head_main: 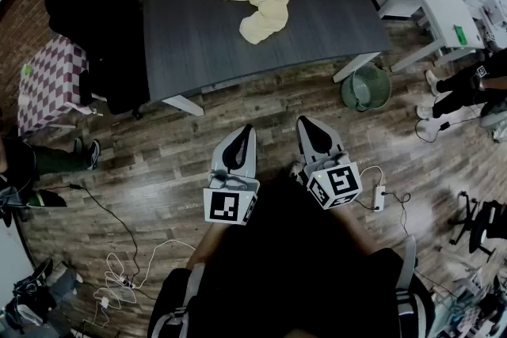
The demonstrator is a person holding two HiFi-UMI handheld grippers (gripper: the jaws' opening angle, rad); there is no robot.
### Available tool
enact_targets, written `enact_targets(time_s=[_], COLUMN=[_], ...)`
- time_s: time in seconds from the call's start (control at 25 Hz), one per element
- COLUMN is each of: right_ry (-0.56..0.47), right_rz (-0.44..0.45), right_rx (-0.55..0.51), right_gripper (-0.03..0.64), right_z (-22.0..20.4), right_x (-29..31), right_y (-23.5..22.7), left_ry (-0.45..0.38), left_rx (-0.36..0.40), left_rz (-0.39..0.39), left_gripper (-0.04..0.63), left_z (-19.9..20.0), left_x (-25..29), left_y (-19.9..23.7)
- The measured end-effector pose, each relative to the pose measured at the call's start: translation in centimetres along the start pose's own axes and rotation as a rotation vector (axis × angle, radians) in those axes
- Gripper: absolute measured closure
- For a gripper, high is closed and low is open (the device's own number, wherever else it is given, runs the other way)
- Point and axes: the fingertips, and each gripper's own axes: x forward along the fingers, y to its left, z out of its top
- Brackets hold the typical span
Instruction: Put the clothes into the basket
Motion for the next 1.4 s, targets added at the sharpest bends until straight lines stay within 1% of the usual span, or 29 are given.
enact_targets(time_s=[0.24,0.36,0.48,0.6,0.68,0.88,1.08,1.24,1.4], right_ry=[-0.003,0.001,0.001,-0.016,-0.024,-0.017,-0.017,0.0,0.014], right_rz=[-0.005,-0.009,-0.013,-0.018,-0.026,-0.066,-0.094,-0.1,-0.102], right_rx=[-0.004,-0.005,-0.003,0.015,0.03,0.033,0.031,0.018,0.029], right_gripper=[0.611,0.611,0.611,0.611,0.611,0.611,0.611,0.611,0.611], right_z=[-0.1,-0.4,-0.6,-0.6,-0.6,-1.2,-1.1,-1.1,-1.3], right_x=[0.9,1.2,1.5,1.9,2.2,3.0,3.9,4.3,5.9], right_y=[1.0,1.7,2.2,2.9,3.4,4.3,5.0,4.5,2.2], left_ry=[-0.015,-0.027,-0.022,-0.037,-0.034,0.022,-0.006,0.0,0.004], left_rx=[0.013,-0.003,-0.002,-0.015,-0.019,-0.014,-0.038,-0.051,-0.041], left_rz=[-0.004,-0.01,-0.022,-0.028,-0.034,-0.076,-0.111,-0.117,-0.11], left_gripper=[0.592,0.592,0.592,0.592,0.592,0.592,0.592,0.592,0.592], left_z=[0.3,0.4,0.2,0.7,0.6,-0.8,-0.3,-0.5,-0.7], left_x=[-0.4,-0.6,-0.9,-1.1,-1.4,-2.1,-1.2,-0.2,2.4], left_y=[1.5,1.9,2.2,3.0,3.7,5.6,6.8,6.8,7.1])
